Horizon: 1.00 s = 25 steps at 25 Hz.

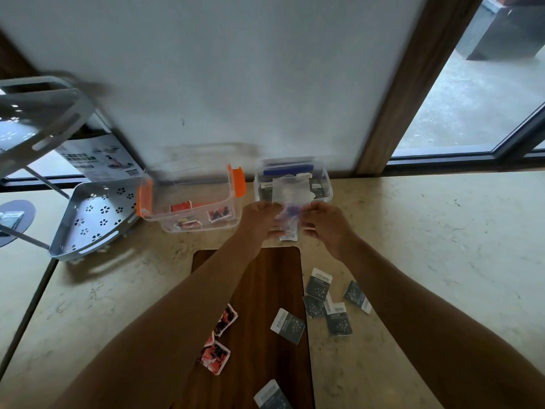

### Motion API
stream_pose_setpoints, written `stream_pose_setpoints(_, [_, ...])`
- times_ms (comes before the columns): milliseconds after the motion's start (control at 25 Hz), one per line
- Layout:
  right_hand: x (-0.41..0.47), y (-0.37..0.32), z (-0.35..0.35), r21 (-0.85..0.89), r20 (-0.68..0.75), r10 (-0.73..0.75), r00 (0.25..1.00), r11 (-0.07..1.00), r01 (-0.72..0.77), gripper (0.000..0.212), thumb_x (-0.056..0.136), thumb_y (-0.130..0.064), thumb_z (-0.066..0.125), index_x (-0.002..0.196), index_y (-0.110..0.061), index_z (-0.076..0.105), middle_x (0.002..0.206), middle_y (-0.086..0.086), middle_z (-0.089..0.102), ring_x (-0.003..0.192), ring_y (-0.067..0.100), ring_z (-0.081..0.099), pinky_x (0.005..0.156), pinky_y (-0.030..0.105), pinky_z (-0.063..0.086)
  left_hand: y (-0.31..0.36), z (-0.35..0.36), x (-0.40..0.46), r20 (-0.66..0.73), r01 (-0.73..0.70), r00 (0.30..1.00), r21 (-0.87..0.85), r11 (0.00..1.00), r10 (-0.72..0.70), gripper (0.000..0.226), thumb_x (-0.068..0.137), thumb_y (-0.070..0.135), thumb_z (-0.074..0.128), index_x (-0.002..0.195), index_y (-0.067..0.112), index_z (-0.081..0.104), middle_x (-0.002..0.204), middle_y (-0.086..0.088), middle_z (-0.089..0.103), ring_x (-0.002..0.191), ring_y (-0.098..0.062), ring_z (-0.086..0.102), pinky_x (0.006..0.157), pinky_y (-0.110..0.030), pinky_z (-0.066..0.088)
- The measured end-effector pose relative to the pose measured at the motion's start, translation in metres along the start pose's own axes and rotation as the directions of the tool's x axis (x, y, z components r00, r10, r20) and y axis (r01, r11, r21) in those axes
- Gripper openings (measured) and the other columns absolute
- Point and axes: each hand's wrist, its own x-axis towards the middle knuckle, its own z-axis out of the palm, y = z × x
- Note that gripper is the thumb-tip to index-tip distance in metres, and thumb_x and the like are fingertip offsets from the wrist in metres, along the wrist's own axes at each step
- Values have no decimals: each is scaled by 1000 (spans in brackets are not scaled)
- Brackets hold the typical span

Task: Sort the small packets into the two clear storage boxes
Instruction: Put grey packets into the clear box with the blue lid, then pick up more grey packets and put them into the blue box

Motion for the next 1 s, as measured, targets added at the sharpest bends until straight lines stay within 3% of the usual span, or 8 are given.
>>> stream_pose_setpoints(120, [4, 15, 1, -108, -26, 44, 999, 993, -47, 10, 92, -4, 61, 101, -2, 66, 99, 14, 70, 89, 24, 67, 68, 27, 54, -15, -5, 5, 12, -10, 1000, 20, 1000, 10, 41, 85, 43, 68, 116, 16, 66, 118, -3, 71, 106, -23, 69, 93, -45, 57])
stream_pose_setpoints(320, [3, 32, -2, -186, 1, 37, 999, 982, -36, 12, 87, -4, 63, 97, -10, 66, 106, 17, 68, 103, 35, 66, 91, 46, 57, -24, -7, 8, -110, -38, 993, 51, 998, 43, 15, 96, 19, 61, 107, 12, 68, 109, -8, 74, 99, -24, 72, 89, -41, 59])
stream_pose_setpoints(440, [-4, 36, 0, -170, 16, 20, 1000, 985, -17, 15, 87, -17, 64, 102, -14, 63, 107, 13, 68, 103, 29, 66, 96, 47, 55, -26, -5, -1, -118, -83, 988, 126, 989, 99, 8, 94, 14, 64, 100, 13, 69, 102, -8, 75, 96, -23, 72, 84, -34, 58])
stream_pose_setpoints(600, [-33, 47, -3, -197, -109, -38, 993, 980, 16, 13, 92, -19, 62, 95, -8, 69, 90, 13, 70, 83, 23, 66, 82, 37, 54, -36, 1, -29, -80, -33, 996, 130, 991, 44, 10, 91, 11, 67, 101, 11, 70, 103, -9, 74, 97, -25, 72, 89, -41, 60])
stream_pose_setpoints(720, [-79, 63, -20, -20, -174, 16, 985, 1000, -20, 11, 94, -13, 63, 96, -3, 68, 84, 14, 69, 72, 22, 65, 71, 35, 55, -58, 20, -71, -31, 12, 999, 106, 994, -9, 5, 93, 6, 64, 92, 9, 67, 89, -11, 73, 80, -27, 71, 72, -36, 63])
stream_pose_setpoints(880, [-157, 111, -58, -102, -283, -9, 959, 995, -20, 7, 94, -17, 65, 93, -13, 71, 83, 9, 70, 67, 16, 65, 64, 29, 57, -115, 50, -113, 60, 84, 993, 234, 969, -100, 14, 96, 9, 62, 83, 6, 66, 76, -12, 66, 59, -22, 63, 57, -32, 57])
stream_pose_setpoints(1000, [-237, 161, -93, -127, -370, 78, 926, 983, -134, 11, 94, -18, 66, 100, -11, 73, 88, 11, 72, 66, 15, 65, 64, 30, 57, -176, 80, -158, 185, 140, 957, 386, 912, -225, 19, 96, 12, 63, 78, 8, 66, 73, -10, 69, 57, -20, 64, 62, -35, 55])
